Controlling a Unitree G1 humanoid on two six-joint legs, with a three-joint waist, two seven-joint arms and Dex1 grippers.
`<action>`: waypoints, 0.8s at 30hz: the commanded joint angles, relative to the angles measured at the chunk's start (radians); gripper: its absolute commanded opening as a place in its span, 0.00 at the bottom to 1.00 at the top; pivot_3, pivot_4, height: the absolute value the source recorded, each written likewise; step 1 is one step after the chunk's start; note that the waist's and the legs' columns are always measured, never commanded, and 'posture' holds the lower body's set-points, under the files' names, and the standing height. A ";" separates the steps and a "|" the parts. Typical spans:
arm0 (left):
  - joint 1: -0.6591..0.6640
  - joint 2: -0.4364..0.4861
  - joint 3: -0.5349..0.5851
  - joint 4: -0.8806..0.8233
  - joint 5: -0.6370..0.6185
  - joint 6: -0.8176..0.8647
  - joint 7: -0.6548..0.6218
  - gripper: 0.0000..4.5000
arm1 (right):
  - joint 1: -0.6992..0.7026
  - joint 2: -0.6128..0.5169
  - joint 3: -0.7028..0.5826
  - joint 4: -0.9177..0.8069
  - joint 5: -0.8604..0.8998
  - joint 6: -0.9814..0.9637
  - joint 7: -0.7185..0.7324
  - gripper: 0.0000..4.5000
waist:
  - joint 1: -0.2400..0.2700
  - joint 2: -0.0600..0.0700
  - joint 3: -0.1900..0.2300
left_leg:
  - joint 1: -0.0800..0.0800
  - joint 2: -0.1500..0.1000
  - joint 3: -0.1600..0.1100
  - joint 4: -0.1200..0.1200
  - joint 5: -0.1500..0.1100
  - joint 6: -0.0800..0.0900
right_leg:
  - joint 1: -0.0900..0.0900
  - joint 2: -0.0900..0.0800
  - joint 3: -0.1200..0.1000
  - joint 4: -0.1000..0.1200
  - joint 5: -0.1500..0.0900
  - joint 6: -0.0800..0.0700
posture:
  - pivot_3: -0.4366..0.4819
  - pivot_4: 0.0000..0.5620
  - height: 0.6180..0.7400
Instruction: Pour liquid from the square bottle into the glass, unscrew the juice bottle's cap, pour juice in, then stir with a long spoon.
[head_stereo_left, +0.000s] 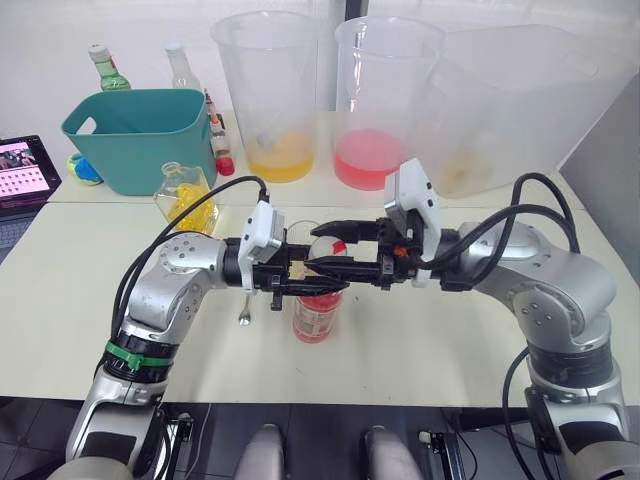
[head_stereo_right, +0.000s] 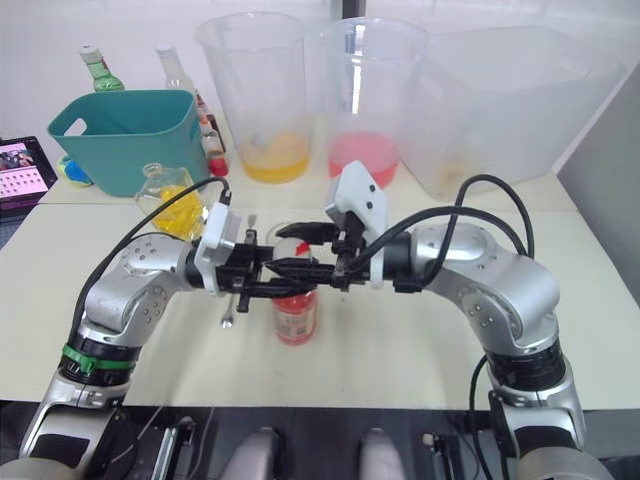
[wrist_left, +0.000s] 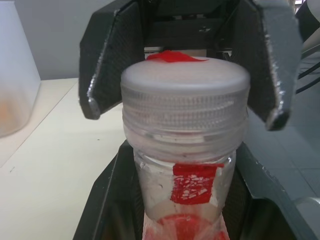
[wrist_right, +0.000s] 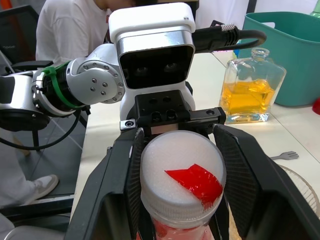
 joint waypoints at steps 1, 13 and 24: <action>0.019 0.021 -0.002 -0.014 0.019 0.000 0.002 0.34 | -0.042 -0.032 0.050 0.057 -0.051 -0.109 0.142 0.38 | -0.001 0.000 0.000 | 0.000 0.000 0.000 0.000 0.000 0.000 | 0.000 0.000 0.000 0.000 0.000 0.000 | 0.48 0.27 1.00; 0.051 0.065 0.023 -0.074 0.015 0.020 0.040 0.34 | -0.391 0.033 0.332 0.649 -0.219 -0.707 0.801 0.38 | -0.028 0.000 0.000 | 0.002 0.002 0.000 -0.001 0.000 0.000 | 0.001 0.002 0.000 0.000 0.000 0.000 | 0.48 0.27 1.00; 0.075 0.083 0.025 -0.101 -0.003 0.029 0.039 0.34 | -0.445 -0.081 0.366 0.632 -0.077 -0.688 0.788 1.00 | -0.027 0.000 0.000 | 0.001 0.003 0.000 -0.002 0.000 0.000 | -0.002 0.003 0.000 0.001 0.000 0.000 | 0.48 0.27 1.00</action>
